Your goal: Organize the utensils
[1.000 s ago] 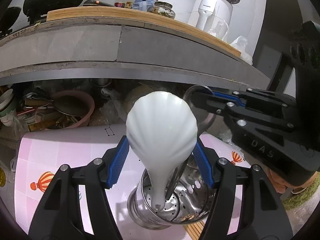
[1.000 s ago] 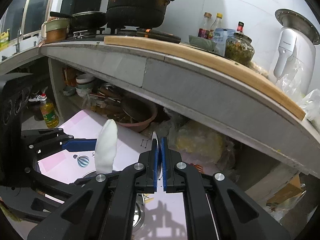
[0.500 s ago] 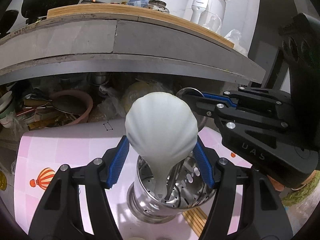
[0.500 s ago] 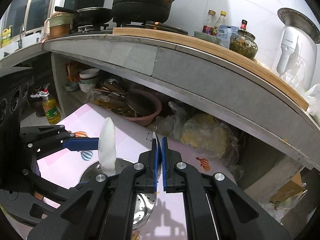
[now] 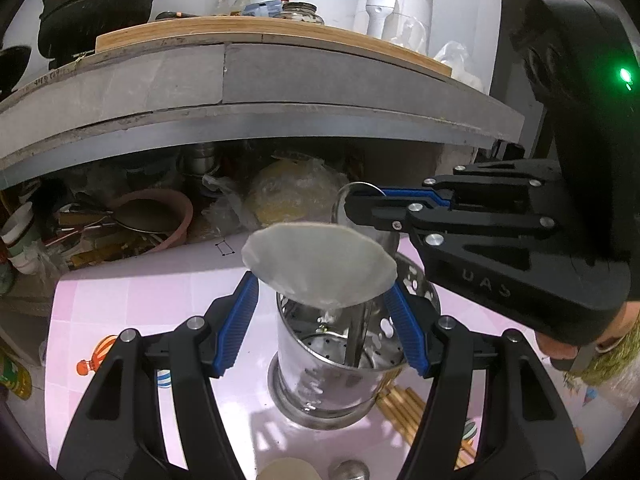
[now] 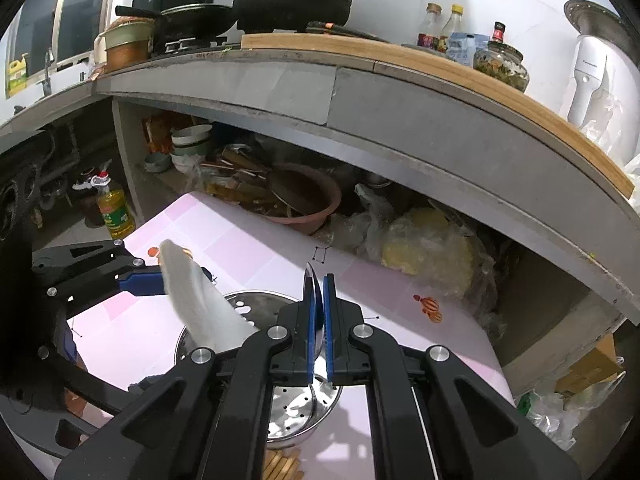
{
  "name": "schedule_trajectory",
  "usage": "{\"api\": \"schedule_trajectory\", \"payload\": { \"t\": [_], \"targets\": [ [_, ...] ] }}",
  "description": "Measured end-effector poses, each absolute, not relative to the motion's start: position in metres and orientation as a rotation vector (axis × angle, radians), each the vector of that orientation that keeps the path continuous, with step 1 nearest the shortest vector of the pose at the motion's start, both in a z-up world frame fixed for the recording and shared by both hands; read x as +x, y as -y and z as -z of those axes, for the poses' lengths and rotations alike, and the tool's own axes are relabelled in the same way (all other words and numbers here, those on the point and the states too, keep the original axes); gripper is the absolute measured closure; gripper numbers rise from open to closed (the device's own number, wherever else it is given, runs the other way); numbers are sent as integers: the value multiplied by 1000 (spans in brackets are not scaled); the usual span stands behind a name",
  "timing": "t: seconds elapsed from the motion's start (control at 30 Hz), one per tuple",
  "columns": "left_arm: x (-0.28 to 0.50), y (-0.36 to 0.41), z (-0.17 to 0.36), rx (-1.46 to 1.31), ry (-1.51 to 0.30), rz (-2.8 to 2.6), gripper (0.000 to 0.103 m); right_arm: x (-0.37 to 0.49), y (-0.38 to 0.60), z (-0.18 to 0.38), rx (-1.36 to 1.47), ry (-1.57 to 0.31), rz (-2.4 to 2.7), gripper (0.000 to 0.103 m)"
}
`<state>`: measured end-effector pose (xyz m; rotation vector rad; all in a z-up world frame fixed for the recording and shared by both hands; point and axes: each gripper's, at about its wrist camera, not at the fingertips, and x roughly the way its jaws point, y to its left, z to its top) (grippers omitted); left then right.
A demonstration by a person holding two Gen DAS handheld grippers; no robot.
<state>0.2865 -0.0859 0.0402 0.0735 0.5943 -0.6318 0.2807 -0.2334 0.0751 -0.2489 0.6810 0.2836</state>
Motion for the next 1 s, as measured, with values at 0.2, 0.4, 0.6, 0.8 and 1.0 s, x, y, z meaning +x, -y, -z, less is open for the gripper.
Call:
{"api": "schedule_trajectory", "payload": {
  "t": [0.2,0.4,0.6,0.8,1.0],
  "targets": [
    [281,84,-35,106,-592,625,41,283,231,-72,-252,-704,-296,99],
    [281,80,-33,99,-597,616,41,285,230,-68,-255,-723,-305,99],
    [279,72,-34,84,-592,613,41,288,226,-64,-265,-740,-312,99],
    [268,56,-38,40,-583,605,41,288,220,-56,-283,-755,-321,99],
    [248,27,-38,-14,-582,569,41,288,220,-49,-286,-772,-316,98]
  ]
}}
